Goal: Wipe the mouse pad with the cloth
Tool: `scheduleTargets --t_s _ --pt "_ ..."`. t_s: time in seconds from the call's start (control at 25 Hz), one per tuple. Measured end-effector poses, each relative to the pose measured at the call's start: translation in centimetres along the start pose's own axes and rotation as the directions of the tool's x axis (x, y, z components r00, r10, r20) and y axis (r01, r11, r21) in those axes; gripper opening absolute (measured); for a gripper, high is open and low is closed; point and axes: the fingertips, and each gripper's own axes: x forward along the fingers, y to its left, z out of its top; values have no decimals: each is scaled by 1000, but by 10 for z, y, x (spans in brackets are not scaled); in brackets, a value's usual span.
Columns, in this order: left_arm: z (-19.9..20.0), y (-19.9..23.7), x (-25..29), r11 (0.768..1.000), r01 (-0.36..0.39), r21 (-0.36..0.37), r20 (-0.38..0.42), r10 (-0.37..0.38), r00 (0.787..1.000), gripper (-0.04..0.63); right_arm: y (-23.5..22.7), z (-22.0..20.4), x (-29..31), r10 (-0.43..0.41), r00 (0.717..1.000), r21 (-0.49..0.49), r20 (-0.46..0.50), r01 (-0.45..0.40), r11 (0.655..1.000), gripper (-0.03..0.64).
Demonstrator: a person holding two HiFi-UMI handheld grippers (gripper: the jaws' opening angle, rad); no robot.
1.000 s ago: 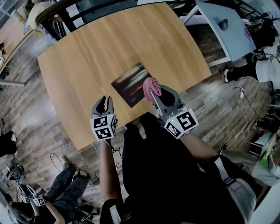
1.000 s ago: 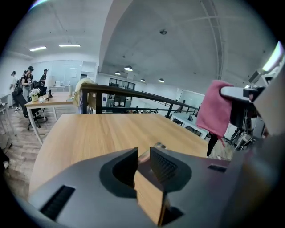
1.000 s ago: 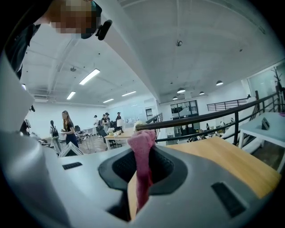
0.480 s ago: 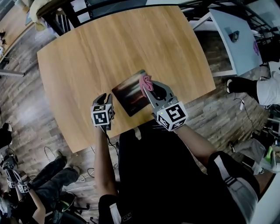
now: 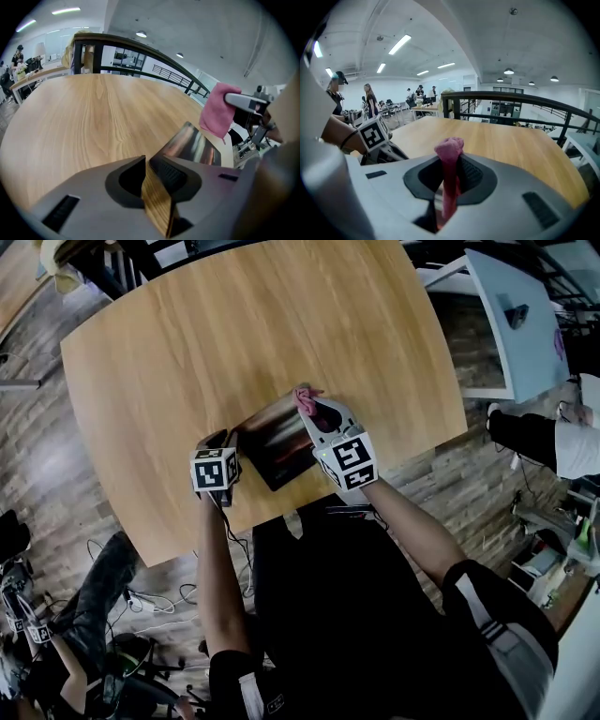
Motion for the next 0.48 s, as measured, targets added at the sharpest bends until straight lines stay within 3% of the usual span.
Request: scheduleTargets --t_s 0.32,0.48 --pt "-3 0 13 999 33 -18 -38 -33 999 54 -16 -54 44 -33 990 -80 -136 23 997 66" --pt "-3 -1 15 997 9 83 -67 -3 998 54 -20 -78 67 -65 974 -105 -215 43 994 66"
